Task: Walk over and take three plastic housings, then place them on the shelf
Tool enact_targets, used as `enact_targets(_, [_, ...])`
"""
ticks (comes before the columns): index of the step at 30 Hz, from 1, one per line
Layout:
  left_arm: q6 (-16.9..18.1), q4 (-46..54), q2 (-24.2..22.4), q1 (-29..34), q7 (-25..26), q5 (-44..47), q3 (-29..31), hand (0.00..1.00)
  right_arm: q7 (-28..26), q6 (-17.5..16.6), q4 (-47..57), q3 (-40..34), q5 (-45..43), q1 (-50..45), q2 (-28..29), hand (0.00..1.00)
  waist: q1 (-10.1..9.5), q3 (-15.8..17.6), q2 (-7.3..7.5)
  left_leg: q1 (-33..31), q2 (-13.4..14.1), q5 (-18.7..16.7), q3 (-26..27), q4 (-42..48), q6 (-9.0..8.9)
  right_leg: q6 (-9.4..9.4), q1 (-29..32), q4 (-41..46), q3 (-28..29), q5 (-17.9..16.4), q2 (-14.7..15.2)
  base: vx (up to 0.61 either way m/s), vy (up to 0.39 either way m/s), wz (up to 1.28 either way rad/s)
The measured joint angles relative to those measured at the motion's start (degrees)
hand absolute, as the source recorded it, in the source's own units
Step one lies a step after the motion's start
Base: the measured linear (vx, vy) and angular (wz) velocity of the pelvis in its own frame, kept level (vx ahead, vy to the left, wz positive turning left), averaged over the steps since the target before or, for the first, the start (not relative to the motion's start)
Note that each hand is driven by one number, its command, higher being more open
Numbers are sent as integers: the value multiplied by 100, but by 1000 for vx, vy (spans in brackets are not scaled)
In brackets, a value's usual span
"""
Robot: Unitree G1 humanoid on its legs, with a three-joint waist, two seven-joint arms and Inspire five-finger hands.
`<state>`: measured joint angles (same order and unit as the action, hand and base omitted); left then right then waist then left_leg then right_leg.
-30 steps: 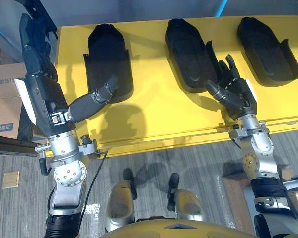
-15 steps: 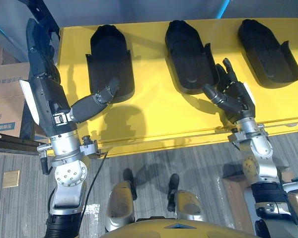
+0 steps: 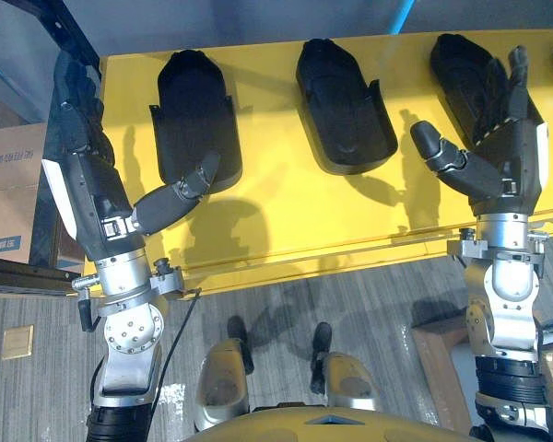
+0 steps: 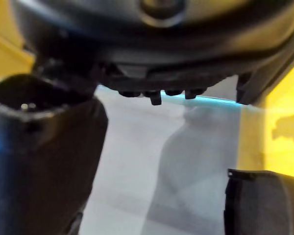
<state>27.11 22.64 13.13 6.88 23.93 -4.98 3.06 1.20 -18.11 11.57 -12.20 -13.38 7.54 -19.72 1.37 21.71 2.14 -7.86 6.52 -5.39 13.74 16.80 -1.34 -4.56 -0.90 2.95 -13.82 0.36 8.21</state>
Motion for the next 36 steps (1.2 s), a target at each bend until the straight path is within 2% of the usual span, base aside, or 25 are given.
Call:
enact_targets(3, [-14, 0, -1, 1, -9, 3, -32, 100, -152, 81, -2, 106, -74, 189, -11, 100, -5, -90, 1, 19, 3, -3, -1, -2, -4, -2, -17, -4, 3, 1, -3, -10, -1, 0])
enact_targets(8, [-124, -1, -9, -10, -102, 36, -37, 100, -478, 554, -276, 487, -448, 703, -255, 100, -90, -280, -4, 61, -2, 0, -34, 7, 0, -8, -107, -17, -34, 17, -3, 2, -2, 3])
enact_targets(11, [-131, -2, -77, -9, -273, 92, -44, 100, -577, 853, -1022, 722, -834, 1156, -438, 100, -179, -357, -8, 145, -30, 19, -168, -1, 1, -5, -288, -59, -177, 15, -3, -22, -12, 22])
enact_targets(12, [-131, -2, -103, -11, -342, 145, -49, 100, -574, 950, -1300, 792, -902, 1282, -507, 100, -268, -409, -21, 145, -32, 27, -198, -4, -6, -5, -326, -99, -213, 19, -11, -24, -18, 16])
enact_targets(16, [-144, -9, -103, 2, -497, 365, -53, 100, -571, 1135, -1899, 907, -1073, 1678, -570, 100, -431, -437, -46, 145, -61, 85, -342, -17, -10, 7, -423, -109, -384, 13, -12, -25, -21, 21])
enact_targets(22, [-150, -96, -98, 45, -582, 549, -235, 100, -533, 1242, -2569, 997, -1358, 2426, -854, 100, -615, -441, -47, 121, -104, 155, -452, -88, -14, 6, -471, -93, -495, 15, 10, -16, -6, 10])
enact_targets(25, [-151, -204, -98, 47, -592, 728, -323, 100, -566, 1242, -2891, 997, -1517, 2777, -897, 100, -633, -443, -51, 53, -119, 229, -506, -143, -16, 7, -430, -91, -583, 19, 16, 2, -10, 12])
enact_targets(30, [-163, -227, -101, 52, -575, 769, -518, 100, -598, 1283, -3289, 988, -1638, 2993, -991, 100, -751, -453, -69, 56, -104, 281, -538, -225, -22, 13, -429, -90, -652, 14, 26, 6, -13, 6])
enact_targets(36, [-163, -228, -118, 61, -497, 912, -732, 100, -735, 1531, -3692, 987, -1741, 3243, -1003, 100, -766, -457, -78, 62, -119, 340, -499, -318, -33, 31, -349, 3, -678, -12, 69, -5, 0, 0])
